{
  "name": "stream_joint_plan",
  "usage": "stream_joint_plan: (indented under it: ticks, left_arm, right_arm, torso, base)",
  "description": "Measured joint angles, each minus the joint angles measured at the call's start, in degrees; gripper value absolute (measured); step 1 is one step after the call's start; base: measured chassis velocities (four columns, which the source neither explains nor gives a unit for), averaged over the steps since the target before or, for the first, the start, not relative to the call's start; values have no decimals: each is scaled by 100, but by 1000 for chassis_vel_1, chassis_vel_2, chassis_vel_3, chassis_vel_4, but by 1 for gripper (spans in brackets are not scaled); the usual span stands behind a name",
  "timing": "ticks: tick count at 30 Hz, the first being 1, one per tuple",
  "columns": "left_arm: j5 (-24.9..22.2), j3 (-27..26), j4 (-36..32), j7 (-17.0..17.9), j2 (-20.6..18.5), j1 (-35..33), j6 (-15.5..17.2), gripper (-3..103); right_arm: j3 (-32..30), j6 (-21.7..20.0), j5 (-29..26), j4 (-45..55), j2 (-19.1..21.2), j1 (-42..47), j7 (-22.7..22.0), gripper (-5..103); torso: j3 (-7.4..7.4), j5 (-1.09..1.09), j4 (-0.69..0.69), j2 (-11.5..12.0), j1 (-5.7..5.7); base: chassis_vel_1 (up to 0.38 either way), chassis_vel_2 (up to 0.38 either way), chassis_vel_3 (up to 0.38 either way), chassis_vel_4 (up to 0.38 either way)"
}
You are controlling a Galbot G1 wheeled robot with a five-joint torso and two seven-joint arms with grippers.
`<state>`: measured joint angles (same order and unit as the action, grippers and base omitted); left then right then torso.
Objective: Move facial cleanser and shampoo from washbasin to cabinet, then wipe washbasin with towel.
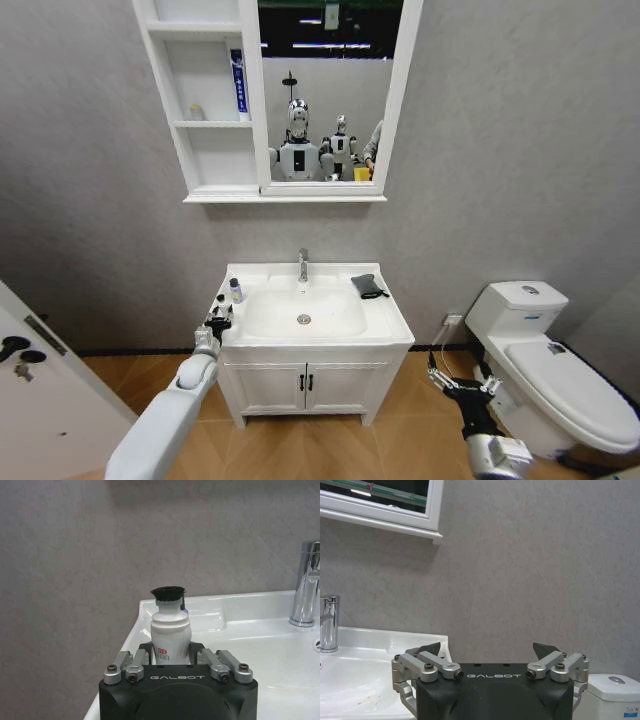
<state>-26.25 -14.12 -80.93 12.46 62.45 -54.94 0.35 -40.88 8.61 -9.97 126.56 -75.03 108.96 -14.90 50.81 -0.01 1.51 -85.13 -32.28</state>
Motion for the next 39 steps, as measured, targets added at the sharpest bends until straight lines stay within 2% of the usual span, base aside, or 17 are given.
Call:
stream_joint_plan:
  ticks: [7,14,17,18,20,21,23,24,27,28,31,32,33,36,37,39]
  left_arm:
    - [-61,-9,-316,30,-129,-68,8,33]
    - [-423,-205,-1185,238,-620,-215,258,32]
    - [-905,-334,-1932,395,-1185,-239,519,32]
    - [-905,-334,-1932,395,-1185,-239,519,32]
    - [-1363,-355,-2453,489,-1724,-116,733,32]
    - [-1363,-355,-2453,489,-1724,-116,733,32]
    - [-1821,-334,-2799,592,-2161,141,920,32]
    - [-1821,-334,-2799,592,-2161,141,920,32]
    - [-2506,-248,-3108,724,-2657,707,1238,32]
    - [-2506,-248,-3108,724,-2657,707,1238,32]
    - [-3085,71,-3108,854,-2995,1512,1503,32]
    - [-3085,71,-3108,854,-2995,1512,1503,32]
    - [-3319,250,-3064,913,-3093,1818,1591,32]
    - [-3869,946,-2719,1045,-3192,2714,1859,31]
    - [-3869,946,-2719,1045,-3192,2714,1859,31]
    - [-4111,1462,-2293,1139,-3084,3654,1940,31]
  right_arm:
    - [20,0,5,-3,-7,-7,0,100]
    - [50,0,24,31,-9,-22,2,100]
    - [81,5,59,62,-27,-22,10,100]
    - [81,5,59,62,-27,-22,10,100]
    - [96,16,77,87,-36,-22,14,100]
    - [96,16,77,87,-36,-22,14,100]
    - [106,24,86,107,-49,-34,19,100]
    - [106,24,86,107,-49,-34,19,100]
    - [142,32,95,119,-87,-86,25,100]
    - [142,32,95,119,-87,-86,25,100]
    - [176,33,106,100,-101,-158,29,100]
    - [176,33,106,100,-101,-158,29,100]
    - [178,33,105,100,-95,-176,30,100]
    - [164,34,94,99,-82,-212,32,100]
    - [164,34,94,99,-82,-212,32,100]
    - [149,34,83,68,-84,-240,32,100]
  torso:
    - [0,0,0,0,0]
    - [0,-1,0,0,0]
    - [0,0,-1,0,0]
    - [0,0,-1,0,0]
    - [-1,0,-1,-1,0]
    - [-1,0,-1,-1,0]
    - [-1,2,-1,-1,0]
    - [-1,2,-1,-1,0]
    - [0,1,0,-1,0]
    - [0,1,0,-1,0]
    - [0,1,0,-1,0]
    - [0,1,0,-1,0]
    - [-1,6,1,-1,0]
    - [1,-8,-4,0,0]
    - [1,-8,-4,0,0]
    - [-1,7,-1,-1,0]
  base:
    - [0,0,0,0]
    - [0,0,0,0]
    - [0,0,0,0]
    - [0,0,0,0]
    - [0,0,0,0]
    - [0,0,0,0]
    - [0,0,0,0]
    - [0,0,0,0]
    - [0,0,0,0]
    - [0,0,0,0]
    - [0,0,0,0]
    - [0,0,0,0]
    - [0,0,0,0]
    - [0,0,0,0]
    - [0,0,0,0]
    - [0,0,0,0]
